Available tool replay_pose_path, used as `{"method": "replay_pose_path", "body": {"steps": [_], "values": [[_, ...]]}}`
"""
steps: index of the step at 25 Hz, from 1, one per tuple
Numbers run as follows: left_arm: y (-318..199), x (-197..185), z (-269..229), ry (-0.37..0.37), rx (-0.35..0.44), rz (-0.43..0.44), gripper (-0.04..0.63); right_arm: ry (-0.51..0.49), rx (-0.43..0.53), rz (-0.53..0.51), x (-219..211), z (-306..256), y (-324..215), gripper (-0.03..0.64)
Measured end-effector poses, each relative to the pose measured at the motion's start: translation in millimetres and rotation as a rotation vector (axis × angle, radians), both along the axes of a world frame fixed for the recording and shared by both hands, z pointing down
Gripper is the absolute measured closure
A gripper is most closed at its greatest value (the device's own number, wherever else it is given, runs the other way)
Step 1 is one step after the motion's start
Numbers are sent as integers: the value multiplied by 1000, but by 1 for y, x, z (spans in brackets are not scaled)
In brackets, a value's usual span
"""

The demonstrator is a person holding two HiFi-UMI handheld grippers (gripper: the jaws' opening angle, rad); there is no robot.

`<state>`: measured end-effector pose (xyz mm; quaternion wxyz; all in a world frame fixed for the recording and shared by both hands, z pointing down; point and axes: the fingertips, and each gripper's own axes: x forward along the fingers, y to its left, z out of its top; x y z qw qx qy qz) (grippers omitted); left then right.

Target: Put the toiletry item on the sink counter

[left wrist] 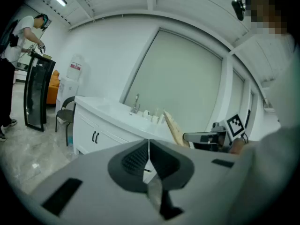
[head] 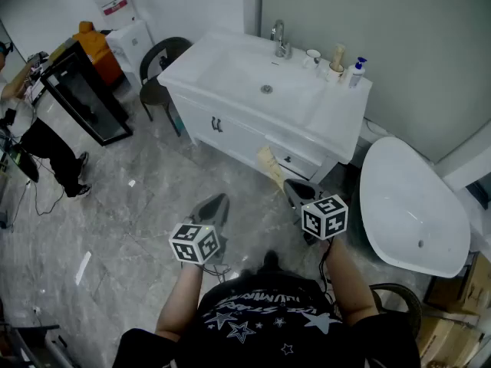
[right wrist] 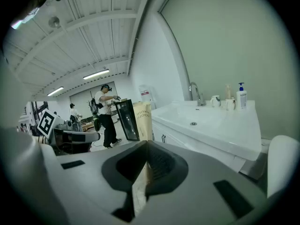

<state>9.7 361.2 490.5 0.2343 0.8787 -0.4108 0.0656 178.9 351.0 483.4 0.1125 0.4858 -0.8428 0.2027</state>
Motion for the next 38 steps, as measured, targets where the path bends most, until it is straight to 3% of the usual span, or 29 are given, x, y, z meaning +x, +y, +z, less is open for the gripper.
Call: {"method": "replay_pose_path", "body": {"steps": [16,21,27,31,38], "values": [[-9,12,4,-29,-12,-27,574,-7,1,-68,0,7,-20,600],[-13,11,10,-36,-33,-66,574,-59,7,-60,8,10,-37,600],[-20,14,7,-71,1,-81,574,-66,0,-112,8,17,-52,600],[-21,6,3,-70,22,-128,574,-65,-4,-140,4,21,-60,600],[-29,-17,13,-42,-15,-179,573,-69,-38,-124,-5,31,-74,600]]}}
